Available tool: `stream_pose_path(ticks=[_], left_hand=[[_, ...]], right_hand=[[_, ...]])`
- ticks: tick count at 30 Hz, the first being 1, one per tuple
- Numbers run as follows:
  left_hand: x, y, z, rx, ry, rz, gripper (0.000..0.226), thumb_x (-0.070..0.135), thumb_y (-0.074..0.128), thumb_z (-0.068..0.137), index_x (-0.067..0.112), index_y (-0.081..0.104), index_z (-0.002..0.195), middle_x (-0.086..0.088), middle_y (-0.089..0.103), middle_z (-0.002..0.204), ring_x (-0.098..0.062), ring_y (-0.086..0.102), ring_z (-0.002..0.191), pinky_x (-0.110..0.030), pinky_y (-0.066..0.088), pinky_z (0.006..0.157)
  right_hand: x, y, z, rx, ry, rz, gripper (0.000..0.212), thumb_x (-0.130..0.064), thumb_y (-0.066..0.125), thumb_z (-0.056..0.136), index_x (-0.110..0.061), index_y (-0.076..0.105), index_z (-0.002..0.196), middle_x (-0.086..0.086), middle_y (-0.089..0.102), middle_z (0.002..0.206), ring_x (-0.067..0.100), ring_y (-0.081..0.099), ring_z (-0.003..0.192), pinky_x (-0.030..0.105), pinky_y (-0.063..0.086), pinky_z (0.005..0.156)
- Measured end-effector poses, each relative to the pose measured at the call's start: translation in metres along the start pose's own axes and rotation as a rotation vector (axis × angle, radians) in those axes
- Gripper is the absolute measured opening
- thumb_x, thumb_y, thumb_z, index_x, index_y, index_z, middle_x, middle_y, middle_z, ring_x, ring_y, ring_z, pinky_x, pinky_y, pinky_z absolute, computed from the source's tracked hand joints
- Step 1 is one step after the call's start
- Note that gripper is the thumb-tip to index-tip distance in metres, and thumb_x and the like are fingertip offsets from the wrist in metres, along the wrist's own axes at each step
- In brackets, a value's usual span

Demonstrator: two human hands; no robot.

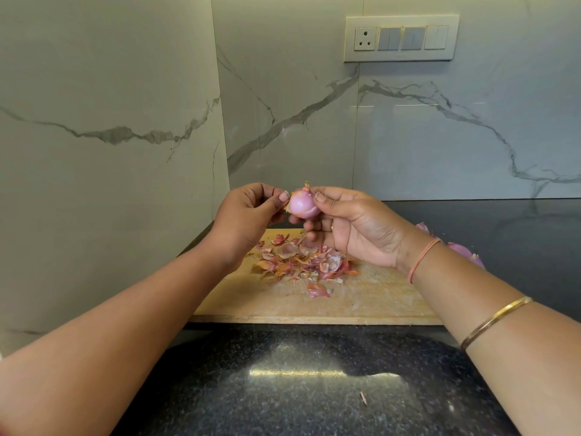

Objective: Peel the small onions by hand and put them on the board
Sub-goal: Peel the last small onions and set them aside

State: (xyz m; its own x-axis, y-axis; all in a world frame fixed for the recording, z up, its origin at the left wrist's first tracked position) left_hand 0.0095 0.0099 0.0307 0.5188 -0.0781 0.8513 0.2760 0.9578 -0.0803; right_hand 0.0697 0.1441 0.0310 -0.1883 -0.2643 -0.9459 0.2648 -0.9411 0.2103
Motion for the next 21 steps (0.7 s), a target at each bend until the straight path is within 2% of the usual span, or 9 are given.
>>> stream_pose_path(ticks=[3,6,9,11,15,18,21], left_hand=[[0.0000,0.0015,-0.0003,0.002,-0.007,0.013,0.013,0.009,0.056,0.092,0.009,0.062,0.081,-0.005,0.064,0.076,-0.012,0.063,0.068,-0.020,0.056,0.073],[-0.0017,0.0018,-0.0004,0.000,-0.020,0.040,0.012,0.011,0.055,0.093,0.009,0.062,0.084,-0.007,0.065,0.078,-0.016,0.064,0.072,-0.028,0.056,0.080],[-0.0027,0.0039,-0.0024,-0.006,-0.035,0.051,0.011,0.012,0.056,0.093,0.009,0.062,0.084,-0.006,0.066,0.077,-0.013,0.067,0.069,-0.031,0.055,0.082],[-0.0015,0.0045,-0.0037,0.001,-0.028,0.049,0.010,0.012,0.057,0.092,0.010,0.062,0.083,-0.005,0.067,0.078,-0.014,0.069,0.072,-0.029,0.056,0.081],[0.0012,0.0070,-0.0053,0.000,-0.005,0.086,0.011,0.011,0.055,0.093,0.012,0.060,0.083,-0.004,0.067,0.082,-0.017,0.068,0.079,-0.026,0.057,0.078],[0.0018,0.0064,-0.0050,0.025,0.007,0.145,0.014,0.010,0.053,0.094,0.016,0.058,0.082,0.000,0.063,0.079,-0.007,0.062,0.071,-0.021,0.055,0.074],[0.0036,0.0042,-0.0039,0.041,0.023,0.188,0.014,0.011,0.052,0.095,0.018,0.056,0.082,-0.001,0.063,0.081,-0.009,0.062,0.073,-0.021,0.055,0.072]], right_hand=[[0.0000,-0.0016,-0.0001,-0.021,0.018,0.014,0.026,-0.011,0.047,0.090,-0.001,0.057,0.112,0.019,0.064,0.088,0.014,0.061,0.064,0.025,0.054,0.060],[0.0005,-0.0026,-0.0006,-0.038,0.039,0.032,0.034,-0.015,0.050,0.083,0.002,0.056,0.112,0.019,0.065,0.086,0.014,0.061,0.064,0.025,0.054,0.060],[0.0027,-0.0050,0.0007,0.015,0.062,0.025,0.034,-0.022,0.051,0.087,0.003,0.056,0.109,0.017,0.064,0.086,0.015,0.060,0.064,0.026,0.054,0.061],[0.0043,-0.0049,0.0014,0.065,0.050,-0.031,0.040,-0.031,0.060,0.079,0.000,0.058,0.104,0.014,0.060,0.087,0.014,0.058,0.063,0.026,0.054,0.061],[0.0069,-0.0050,0.0034,0.182,-0.028,-0.124,0.047,-0.013,0.074,0.065,-0.007,0.052,0.106,0.012,0.059,0.086,0.013,0.056,0.060,0.026,0.052,0.057],[0.0039,-0.0095,0.0039,0.279,-0.088,-0.179,0.036,0.002,0.072,0.073,-0.005,0.053,0.103,0.013,0.062,0.087,0.014,0.056,0.059,0.024,0.052,0.056],[0.0010,-0.0094,0.0030,0.254,-0.109,-0.177,0.032,0.005,0.068,0.078,-0.001,0.056,0.107,0.018,0.063,0.090,0.015,0.056,0.062,0.021,0.052,0.055]])
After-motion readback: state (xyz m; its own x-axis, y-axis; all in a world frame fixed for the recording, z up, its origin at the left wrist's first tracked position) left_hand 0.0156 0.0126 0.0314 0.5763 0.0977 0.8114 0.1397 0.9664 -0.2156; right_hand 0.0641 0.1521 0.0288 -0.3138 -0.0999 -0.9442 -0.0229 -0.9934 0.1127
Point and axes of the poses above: each hand's wrist, its own z-axis towards the middle knuckle, its own y-axis out of the palm, x = y × z, the point moved 4 cm from there along z, towards the middle knuckle
